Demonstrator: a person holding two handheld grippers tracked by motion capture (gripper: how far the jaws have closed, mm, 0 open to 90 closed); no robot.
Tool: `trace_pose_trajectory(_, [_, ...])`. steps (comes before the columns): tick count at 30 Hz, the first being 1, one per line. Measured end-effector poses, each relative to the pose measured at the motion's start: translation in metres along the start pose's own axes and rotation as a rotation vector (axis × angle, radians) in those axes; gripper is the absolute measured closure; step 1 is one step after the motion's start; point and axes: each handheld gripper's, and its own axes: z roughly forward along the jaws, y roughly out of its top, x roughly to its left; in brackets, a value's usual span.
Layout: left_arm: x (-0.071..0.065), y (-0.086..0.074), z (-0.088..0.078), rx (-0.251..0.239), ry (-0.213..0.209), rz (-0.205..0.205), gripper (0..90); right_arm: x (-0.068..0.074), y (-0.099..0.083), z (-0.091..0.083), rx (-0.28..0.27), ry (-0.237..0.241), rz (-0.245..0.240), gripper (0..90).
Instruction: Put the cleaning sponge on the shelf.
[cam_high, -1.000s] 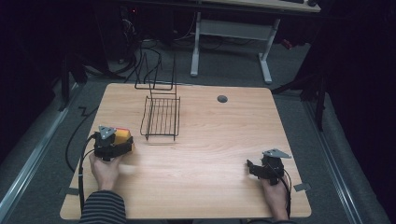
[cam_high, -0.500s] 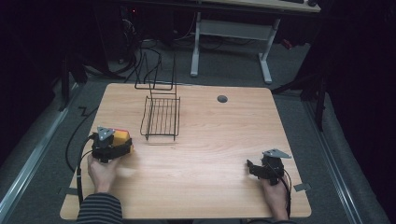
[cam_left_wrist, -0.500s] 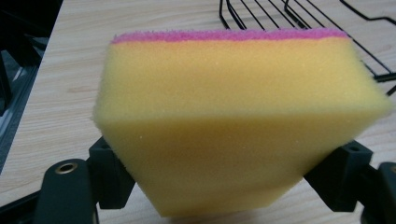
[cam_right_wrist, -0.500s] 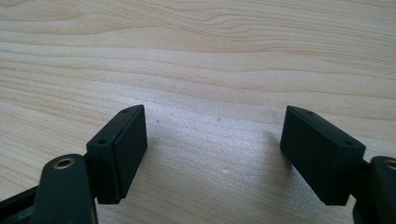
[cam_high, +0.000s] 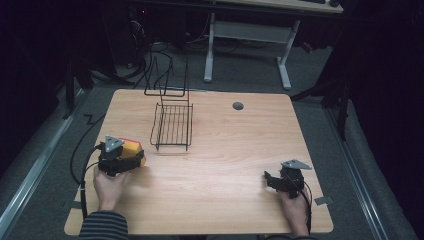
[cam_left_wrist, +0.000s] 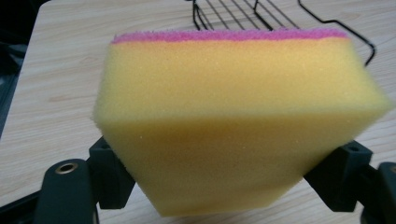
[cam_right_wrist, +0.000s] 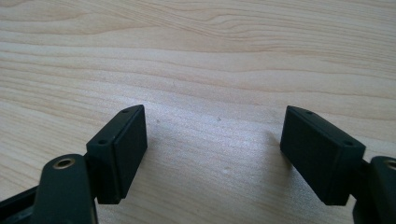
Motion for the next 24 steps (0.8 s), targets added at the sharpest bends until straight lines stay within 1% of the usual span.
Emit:
trace_pose_trajectory(2, [-0.001,0.002,-0.001,-0.004,-0.006,-0.001,22.9,0.0,0.0,0.0,0.002,0.001,0.002,23.2])
trace_pose_trajectory(3, [-0.003,0.004,-0.003,-0.013,-0.019,-0.002,22.9,0.0,0.0,0.0,0.002,0.001,0.002,23.2])
trace_pose_trajectory(4, [-0.003,0.006,-0.004,-0.012,-0.026,-0.005,22.9,0.0,0.0,0.0,0.002,0.001,0.002,23.2])
trace_pose_trajectory(8, [-0.006,0.011,-0.006,-0.014,-0.035,0.003,23.0,0.0,0.0,0.0,0.001,0.002,0.001,23.2])
trace_pose_trajectory(9, [-0.008,0.015,-0.008,-0.026,-0.048,0.002,23.0,0.0,0.0,0.0,0.002,0.002,0.003,23.2])
trace_pose_trajectory(10, [-0.008,0.015,-0.008,-0.026,-0.048,0.002,23.0,0.0,0.0,0.0,0.002,0.002,0.003,23.2])
trace_pose_trajectory(12, [-0.01,0.022,-0.011,-0.033,-0.057,0.01,23.0,0.0,0.0,0.0,0.002,0.002,0.003,23.1])
trace_pose_trajectory(14, [-0.011,0.024,-0.011,-0.034,-0.059,0.013,23.0,0.0,0.0,0.0,0.002,0.002,0.003,23.1])
trace_pose_trajectory(16, [-0.014,0.03,-0.011,-0.038,-0.08,0.016,23.1,0.0,0.0,0.0,0.002,0.002,0.003,23.2])
trace_pose_trajectory(18, [-0.014,0.032,-0.011,-0.038,-0.079,0.017,23.1,0.0,0.0,0.0,0.002,0.002,0.003,23.2])
trace_pose_trajectory(19, [-0.016,0.035,-0.011,-0.039,-0.086,0.02,23.1,0.0,0.0,0.0,0.002,0.002,0.003,23.2])
trace_pose_trajectory(21, [-0.016,0.037,-0.011,-0.038,-0.089,0.023,23.1,0.0,0.0,0.0,0.002,0.002,0.003,23.2])
trace_pose_trajectory(23, [-0.017,0.04,-0.01,-0.04,-0.105,0.017,23.1,0.0,0.0,0.0,0.002,0.002,0.003,23.2])
trace_pose_trajectory(24, [-0.018,0.042,-0.01,-0.037,-0.104,0.023,23.2,0.0,0.0,0.0,0.002,0.002,0.003,23.1])
